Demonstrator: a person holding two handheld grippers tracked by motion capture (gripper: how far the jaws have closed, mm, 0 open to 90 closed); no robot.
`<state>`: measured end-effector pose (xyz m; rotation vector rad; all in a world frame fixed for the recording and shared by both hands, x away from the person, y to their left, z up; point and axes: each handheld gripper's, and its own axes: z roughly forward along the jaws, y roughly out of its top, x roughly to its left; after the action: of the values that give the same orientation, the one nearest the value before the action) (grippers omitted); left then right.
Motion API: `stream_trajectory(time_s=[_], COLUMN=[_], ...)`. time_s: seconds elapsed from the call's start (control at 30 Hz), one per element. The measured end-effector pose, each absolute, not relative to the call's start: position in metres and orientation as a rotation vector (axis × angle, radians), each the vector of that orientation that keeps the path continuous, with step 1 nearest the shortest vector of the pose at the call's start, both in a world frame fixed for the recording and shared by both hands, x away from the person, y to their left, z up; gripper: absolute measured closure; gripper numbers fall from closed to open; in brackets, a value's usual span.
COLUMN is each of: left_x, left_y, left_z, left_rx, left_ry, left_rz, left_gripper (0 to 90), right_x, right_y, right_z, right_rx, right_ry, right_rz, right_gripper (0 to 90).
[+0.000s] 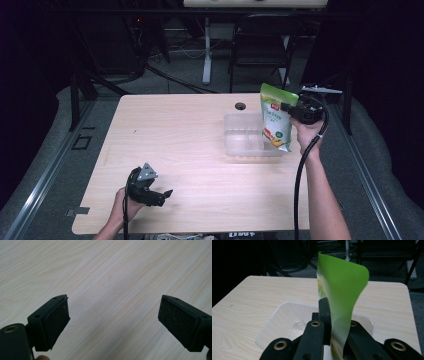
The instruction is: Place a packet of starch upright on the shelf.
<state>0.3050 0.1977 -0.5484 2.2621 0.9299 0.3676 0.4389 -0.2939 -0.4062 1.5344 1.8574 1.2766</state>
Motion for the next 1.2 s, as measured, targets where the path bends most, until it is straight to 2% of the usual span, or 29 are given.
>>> stream_trajectory(time_s=[0.63,1.2], left_x=[0.305,0.304], left_y=[0.199,0.198], left_z=[-0.549,-0.548], left_rx=[2.267,2.258], left_ry=[0.93,0.93], left_rz=[0.36,0.372], left_gripper=[9.7,9.7], right_x=[0.452,0.446], right_y=[-0.294,-0.306], right_z=[-0.442,-0.452], right_rx=[1.567,1.579], right_ry=[1.75,1.761], right_rz=[1.358,1.302], right_gripper=[90.0,89.5])
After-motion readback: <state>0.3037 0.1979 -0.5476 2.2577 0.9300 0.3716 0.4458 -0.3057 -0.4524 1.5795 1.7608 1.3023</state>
